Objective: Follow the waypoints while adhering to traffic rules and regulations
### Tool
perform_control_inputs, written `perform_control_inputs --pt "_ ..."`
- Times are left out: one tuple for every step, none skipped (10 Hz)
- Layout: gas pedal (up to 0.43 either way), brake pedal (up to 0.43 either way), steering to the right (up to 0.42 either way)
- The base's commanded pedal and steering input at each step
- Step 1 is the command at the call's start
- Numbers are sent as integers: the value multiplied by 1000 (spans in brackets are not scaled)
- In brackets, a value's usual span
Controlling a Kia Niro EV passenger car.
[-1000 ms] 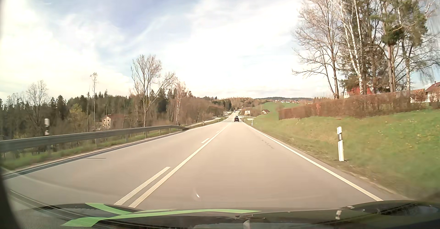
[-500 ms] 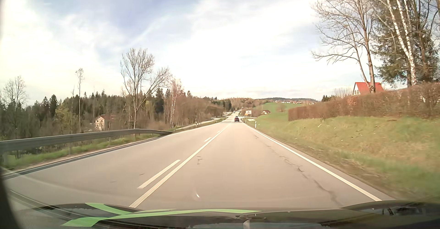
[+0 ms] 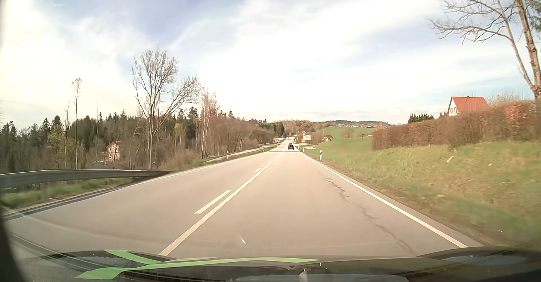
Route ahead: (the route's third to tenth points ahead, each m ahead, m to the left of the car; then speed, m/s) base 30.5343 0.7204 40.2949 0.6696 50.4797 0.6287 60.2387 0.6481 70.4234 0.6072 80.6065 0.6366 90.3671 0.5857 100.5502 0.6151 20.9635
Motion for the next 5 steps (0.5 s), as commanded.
perform_control_inputs --pt "87 0 -2" --pt "87 0 -2" --pt "67 0 -2" --pt "47 0 -2" --pt "47 0 -2"
